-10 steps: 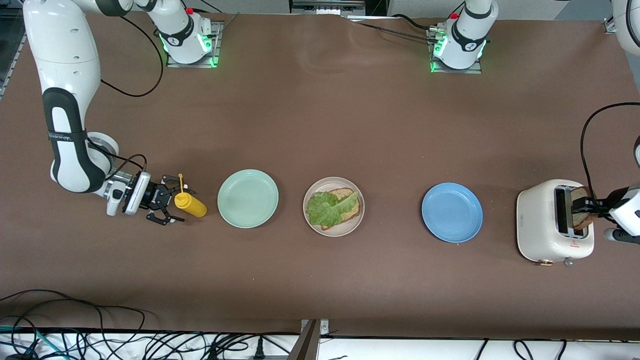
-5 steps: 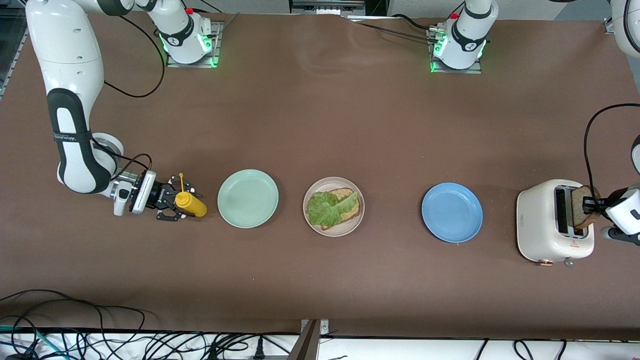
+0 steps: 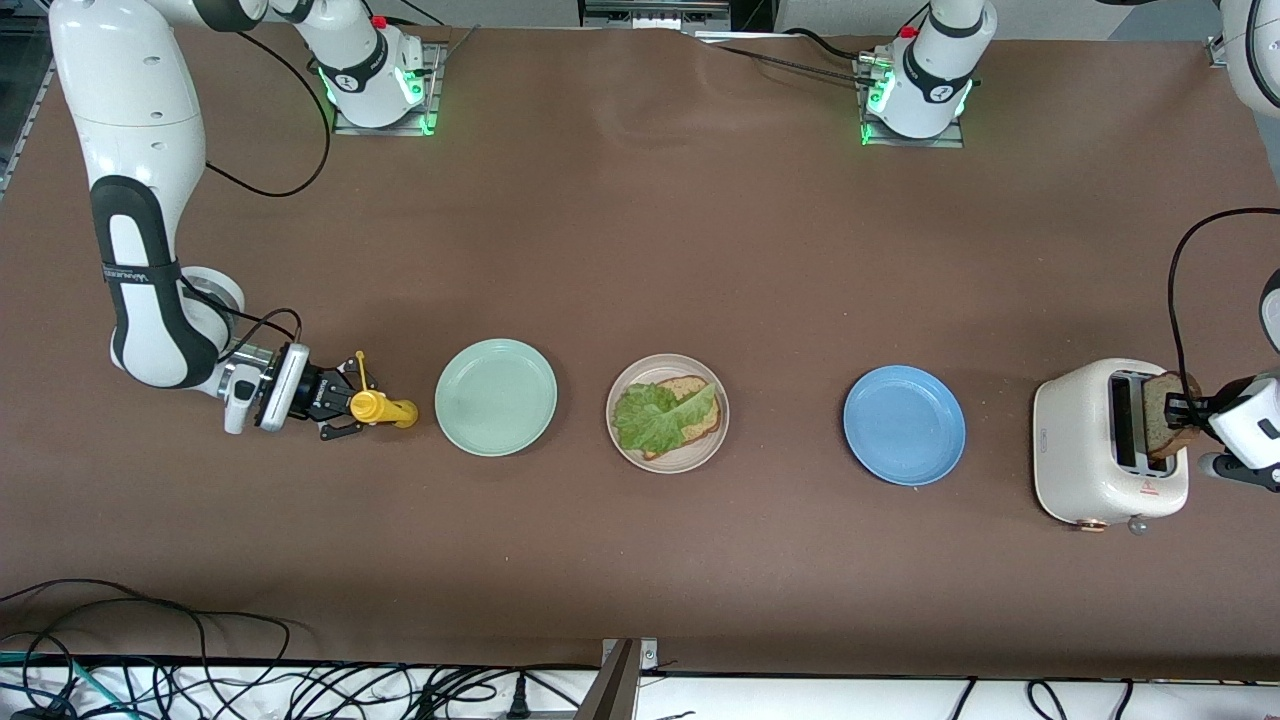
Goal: Make sandwich on beige plate with both arms
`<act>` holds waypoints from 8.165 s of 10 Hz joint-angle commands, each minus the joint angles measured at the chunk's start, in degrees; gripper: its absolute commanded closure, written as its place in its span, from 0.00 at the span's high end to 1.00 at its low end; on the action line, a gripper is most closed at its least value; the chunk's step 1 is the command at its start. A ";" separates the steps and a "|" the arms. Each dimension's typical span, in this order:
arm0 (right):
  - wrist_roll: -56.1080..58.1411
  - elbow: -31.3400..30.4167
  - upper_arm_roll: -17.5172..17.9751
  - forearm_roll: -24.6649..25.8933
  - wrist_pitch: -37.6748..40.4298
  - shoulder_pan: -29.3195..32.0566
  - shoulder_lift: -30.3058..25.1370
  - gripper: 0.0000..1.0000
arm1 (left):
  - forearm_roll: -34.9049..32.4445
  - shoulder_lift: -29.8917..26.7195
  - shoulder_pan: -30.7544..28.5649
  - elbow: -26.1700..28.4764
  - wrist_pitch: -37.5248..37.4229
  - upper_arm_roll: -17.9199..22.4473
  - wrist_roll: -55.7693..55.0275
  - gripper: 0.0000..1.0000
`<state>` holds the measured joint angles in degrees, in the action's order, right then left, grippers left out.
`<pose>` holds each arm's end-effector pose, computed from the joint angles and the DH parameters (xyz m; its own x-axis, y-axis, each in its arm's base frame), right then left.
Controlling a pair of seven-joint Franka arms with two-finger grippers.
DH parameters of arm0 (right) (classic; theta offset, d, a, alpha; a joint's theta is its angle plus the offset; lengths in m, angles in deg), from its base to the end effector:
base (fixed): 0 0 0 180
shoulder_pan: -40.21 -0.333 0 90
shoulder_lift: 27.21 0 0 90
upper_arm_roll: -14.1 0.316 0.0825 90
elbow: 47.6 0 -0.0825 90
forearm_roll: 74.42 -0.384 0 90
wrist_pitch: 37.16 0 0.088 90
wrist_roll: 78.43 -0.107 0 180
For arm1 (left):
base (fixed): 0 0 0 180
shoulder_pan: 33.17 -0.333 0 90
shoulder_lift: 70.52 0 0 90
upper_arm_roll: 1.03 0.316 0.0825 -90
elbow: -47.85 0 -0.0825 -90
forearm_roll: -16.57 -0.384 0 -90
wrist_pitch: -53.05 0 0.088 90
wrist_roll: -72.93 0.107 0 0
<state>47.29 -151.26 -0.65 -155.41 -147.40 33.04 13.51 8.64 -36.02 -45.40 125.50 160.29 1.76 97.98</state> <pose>0.6243 -0.0052 0.1522 0.3253 0.4492 0.8321 0.9338 -0.2914 -0.2078 0.6873 0.1881 0.3655 0.9651 -0.2174 -0.1461 -0.2334 -0.9669 -0.1029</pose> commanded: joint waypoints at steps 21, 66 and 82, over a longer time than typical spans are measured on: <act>-89.83 33.65 1.22 120.97 9.01 -46.17 8.64 0.00 | 0.99 0.40 0.36 -8.47 -9.42 -2.35 -6.42 0.00; -7.51 -0.14 -0.27 14.64 1.06 4.00 -8.47 0.00 | 74.81 5.75 31.28 8.31 19.99 -5.07 -34.11 0.00; 10.87 -0.14 2.62 5.05 7.93 6.38 1.20 0.00 | 80.71 7.51 32.10 14.82 30.31 -7.71 -23.48 1.00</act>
<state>56.76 -151.32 0.70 -148.90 -140.23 38.34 14.42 87.63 -27.75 -12.31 139.25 190.07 -5.67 71.97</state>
